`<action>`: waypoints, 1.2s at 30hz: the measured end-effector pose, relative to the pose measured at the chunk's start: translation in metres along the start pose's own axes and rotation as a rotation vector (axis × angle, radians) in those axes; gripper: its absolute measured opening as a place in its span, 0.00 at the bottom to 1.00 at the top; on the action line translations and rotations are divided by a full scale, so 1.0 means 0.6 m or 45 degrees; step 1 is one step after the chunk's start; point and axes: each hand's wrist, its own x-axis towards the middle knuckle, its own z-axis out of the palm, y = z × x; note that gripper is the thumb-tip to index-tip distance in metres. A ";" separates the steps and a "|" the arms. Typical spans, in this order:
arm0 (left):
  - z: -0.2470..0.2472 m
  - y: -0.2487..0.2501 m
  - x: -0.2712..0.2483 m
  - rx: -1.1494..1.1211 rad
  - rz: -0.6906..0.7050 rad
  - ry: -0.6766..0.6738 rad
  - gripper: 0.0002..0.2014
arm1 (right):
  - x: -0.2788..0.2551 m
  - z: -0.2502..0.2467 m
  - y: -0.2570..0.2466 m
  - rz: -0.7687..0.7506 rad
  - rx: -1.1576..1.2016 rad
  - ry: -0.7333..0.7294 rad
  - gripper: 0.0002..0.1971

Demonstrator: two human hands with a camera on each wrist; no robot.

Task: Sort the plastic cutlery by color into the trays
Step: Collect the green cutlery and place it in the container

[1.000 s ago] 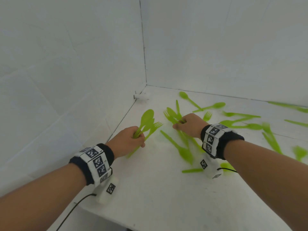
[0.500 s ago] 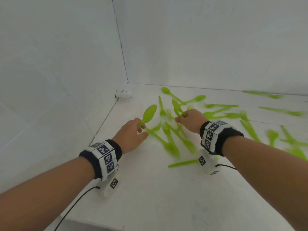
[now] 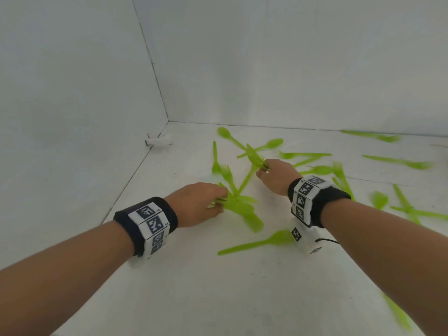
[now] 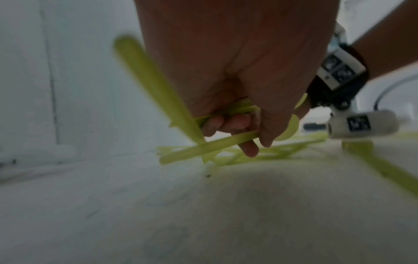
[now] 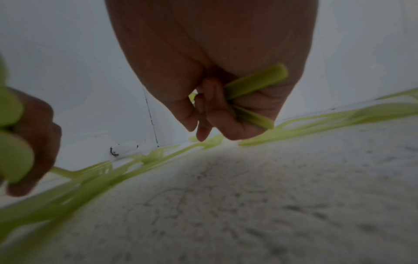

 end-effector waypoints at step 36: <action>-0.034 -0.079 0.358 -0.131 -0.599 0.169 0.11 | 0.140 -0.028 0.019 -0.057 -0.231 -0.101 0.16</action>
